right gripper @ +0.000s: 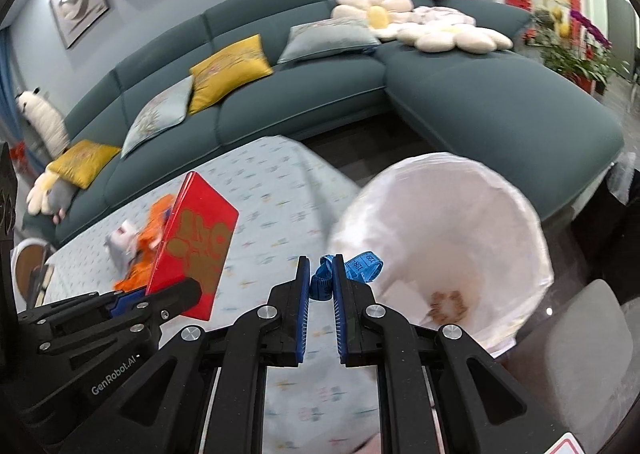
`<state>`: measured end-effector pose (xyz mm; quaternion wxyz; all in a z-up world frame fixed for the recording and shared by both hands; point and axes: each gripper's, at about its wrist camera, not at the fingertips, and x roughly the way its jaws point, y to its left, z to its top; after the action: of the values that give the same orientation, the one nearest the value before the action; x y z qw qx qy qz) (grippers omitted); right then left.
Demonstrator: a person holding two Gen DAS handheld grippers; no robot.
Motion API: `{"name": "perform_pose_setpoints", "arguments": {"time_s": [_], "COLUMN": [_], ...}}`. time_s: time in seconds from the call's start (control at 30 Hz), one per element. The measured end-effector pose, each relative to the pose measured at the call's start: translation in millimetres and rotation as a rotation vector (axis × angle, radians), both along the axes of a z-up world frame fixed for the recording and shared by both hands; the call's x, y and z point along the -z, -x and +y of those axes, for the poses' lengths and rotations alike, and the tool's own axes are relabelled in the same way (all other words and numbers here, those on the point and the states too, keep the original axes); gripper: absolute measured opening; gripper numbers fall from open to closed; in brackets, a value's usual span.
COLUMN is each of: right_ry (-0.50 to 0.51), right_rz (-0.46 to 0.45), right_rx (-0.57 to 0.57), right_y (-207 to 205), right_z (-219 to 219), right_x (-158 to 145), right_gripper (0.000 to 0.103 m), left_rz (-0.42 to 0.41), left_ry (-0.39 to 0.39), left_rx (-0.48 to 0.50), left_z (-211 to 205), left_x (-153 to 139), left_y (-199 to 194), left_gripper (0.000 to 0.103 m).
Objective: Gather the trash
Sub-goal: 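Carry the box and tie over the bin and open both tools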
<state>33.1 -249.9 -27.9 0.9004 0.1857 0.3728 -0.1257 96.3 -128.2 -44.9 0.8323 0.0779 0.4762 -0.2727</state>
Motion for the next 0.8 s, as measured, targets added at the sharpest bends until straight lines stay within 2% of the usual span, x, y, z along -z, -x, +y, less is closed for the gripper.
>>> {"name": "perform_pose_setpoints", "arguments": {"time_s": [0.33,0.57,0.63,0.7,0.8], "right_ry": [-0.014,-0.014,-0.014,-0.016,-0.021], "right_rz": [0.028,0.029,0.033,0.034,0.034], "right_rx": [0.09,0.134,0.143,0.154,0.183], "right_y": [-2.5,-4.4,-2.8,-1.0,3.4], "right_z": [-69.6,-94.0,-97.3,-101.1,-106.9], "right_x": [17.3,24.3,26.0,27.0,28.0], "right_gripper": [0.011,0.024,0.025,0.032,0.033], "left_rz": [0.035,0.056,0.054,0.051,0.052], "left_ry": [-0.012,-0.021,-0.022,-0.019,-0.026], "left_rx": [0.096,0.113,0.124,0.133,0.133], "left_z": [-73.9,-101.8,-108.7,-114.8,-121.5], "left_x": [12.7,22.7,24.0,24.6,26.1], "left_y": [-7.5,-14.7,-14.6,-14.0,-14.5], "left_gripper": [0.014,0.017,0.024,0.028,0.033]}}
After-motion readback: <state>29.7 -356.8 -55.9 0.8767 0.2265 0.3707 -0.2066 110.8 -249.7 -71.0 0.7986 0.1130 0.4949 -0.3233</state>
